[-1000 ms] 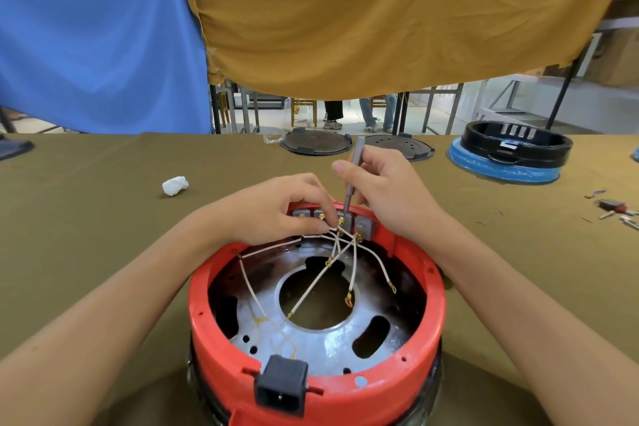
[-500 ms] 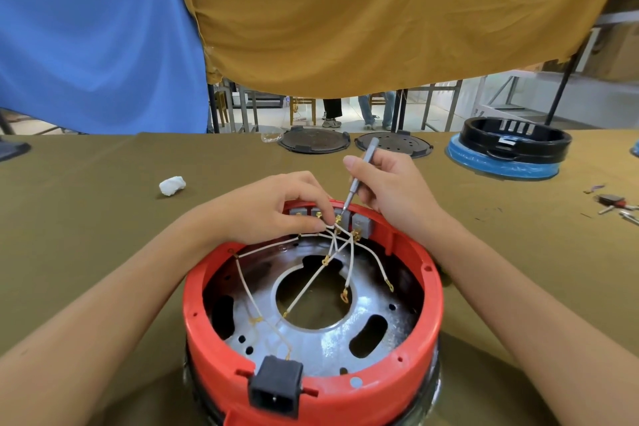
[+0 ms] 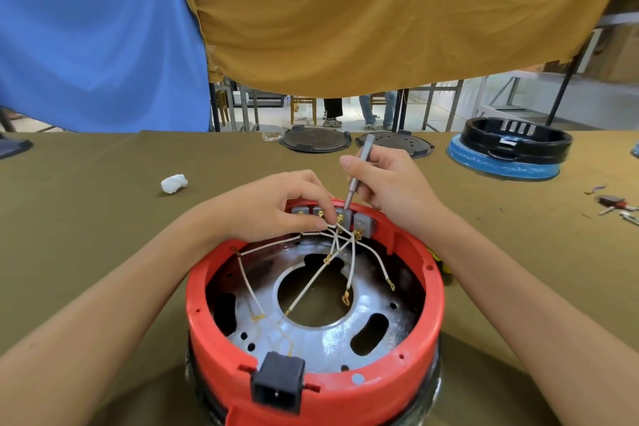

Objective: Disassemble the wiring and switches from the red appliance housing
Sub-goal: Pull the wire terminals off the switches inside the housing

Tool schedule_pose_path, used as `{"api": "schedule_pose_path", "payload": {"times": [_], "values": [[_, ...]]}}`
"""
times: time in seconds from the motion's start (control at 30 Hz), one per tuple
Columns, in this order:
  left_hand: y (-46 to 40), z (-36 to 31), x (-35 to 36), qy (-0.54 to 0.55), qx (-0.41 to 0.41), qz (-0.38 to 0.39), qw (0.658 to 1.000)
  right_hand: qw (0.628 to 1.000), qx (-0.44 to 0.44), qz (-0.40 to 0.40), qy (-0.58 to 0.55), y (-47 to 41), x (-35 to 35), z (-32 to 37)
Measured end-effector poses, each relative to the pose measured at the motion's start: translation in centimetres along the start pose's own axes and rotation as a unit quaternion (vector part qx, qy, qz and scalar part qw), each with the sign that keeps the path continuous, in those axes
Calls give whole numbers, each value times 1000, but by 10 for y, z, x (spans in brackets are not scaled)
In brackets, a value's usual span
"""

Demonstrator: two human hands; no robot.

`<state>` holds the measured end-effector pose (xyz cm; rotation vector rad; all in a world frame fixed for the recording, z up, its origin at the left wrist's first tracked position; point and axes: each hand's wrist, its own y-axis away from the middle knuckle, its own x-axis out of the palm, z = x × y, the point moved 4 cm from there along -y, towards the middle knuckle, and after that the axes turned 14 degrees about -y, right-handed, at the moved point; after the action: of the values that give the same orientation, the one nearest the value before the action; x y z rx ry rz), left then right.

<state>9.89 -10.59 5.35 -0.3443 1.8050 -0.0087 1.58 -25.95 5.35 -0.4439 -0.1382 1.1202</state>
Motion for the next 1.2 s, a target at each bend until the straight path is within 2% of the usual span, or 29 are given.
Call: {"api": "schedule_pose_path", "payload": {"times": [0.17,0.4,0.5,0.63,0.73,0.83,1.07,1.2], "values": [[1,-1,0,8,3,1,1000,997,58,-16,-38,-3,-2,-10],[1,-1,-1,24,6,0,1000,992,89,12,-92,0,-3,-18],[0,0,-1,22,5,2,1000,998,27,-2,-58,4,-4,-10],[0,0,-1,23,5,1,1000,992,-101,26,65,10,0,10],[0,0,0,24,7,2,1000,988,-121,45,84,11,3,14],[1,0,0,24,6,2,1000,994,-88,37,47,7,2,9],[1,0,0,22,4,7,1000,996,48,-3,-71,-1,-2,-14],[1,0,0,21,2,11,1000,991,100,25,-85,0,1,-20]]}}
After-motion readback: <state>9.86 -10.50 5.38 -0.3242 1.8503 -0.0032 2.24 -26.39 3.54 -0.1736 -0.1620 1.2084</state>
